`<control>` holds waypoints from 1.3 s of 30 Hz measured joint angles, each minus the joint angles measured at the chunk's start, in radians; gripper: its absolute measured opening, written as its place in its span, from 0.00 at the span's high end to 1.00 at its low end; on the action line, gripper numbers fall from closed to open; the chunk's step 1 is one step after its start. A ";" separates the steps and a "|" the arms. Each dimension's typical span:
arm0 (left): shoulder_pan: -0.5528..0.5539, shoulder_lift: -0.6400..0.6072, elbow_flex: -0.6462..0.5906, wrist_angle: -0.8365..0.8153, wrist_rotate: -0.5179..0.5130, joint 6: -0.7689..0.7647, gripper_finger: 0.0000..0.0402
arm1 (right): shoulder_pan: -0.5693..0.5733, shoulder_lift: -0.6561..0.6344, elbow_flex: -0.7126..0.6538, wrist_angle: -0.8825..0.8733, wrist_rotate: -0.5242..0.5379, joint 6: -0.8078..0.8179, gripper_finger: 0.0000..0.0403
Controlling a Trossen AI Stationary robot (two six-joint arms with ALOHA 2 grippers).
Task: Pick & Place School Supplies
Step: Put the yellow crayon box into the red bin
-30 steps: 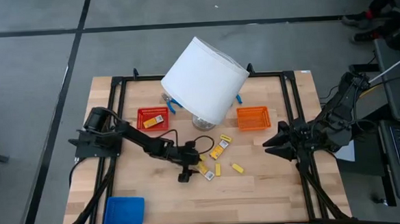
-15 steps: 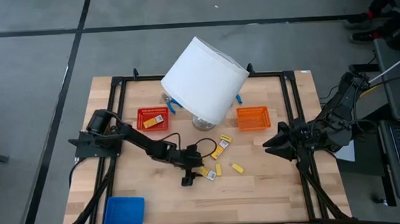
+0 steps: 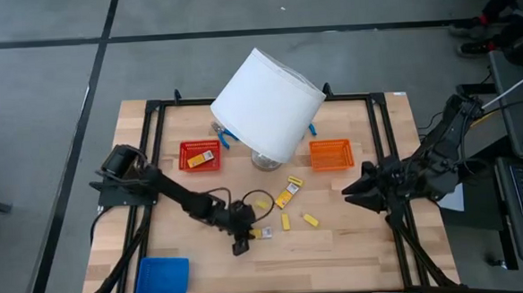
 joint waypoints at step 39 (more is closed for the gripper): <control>0.892 -0.763 -0.096 -0.999 -0.035 0.794 0.72 | 0.000 0.029 0.000 0.200 0.116 -0.206 0.70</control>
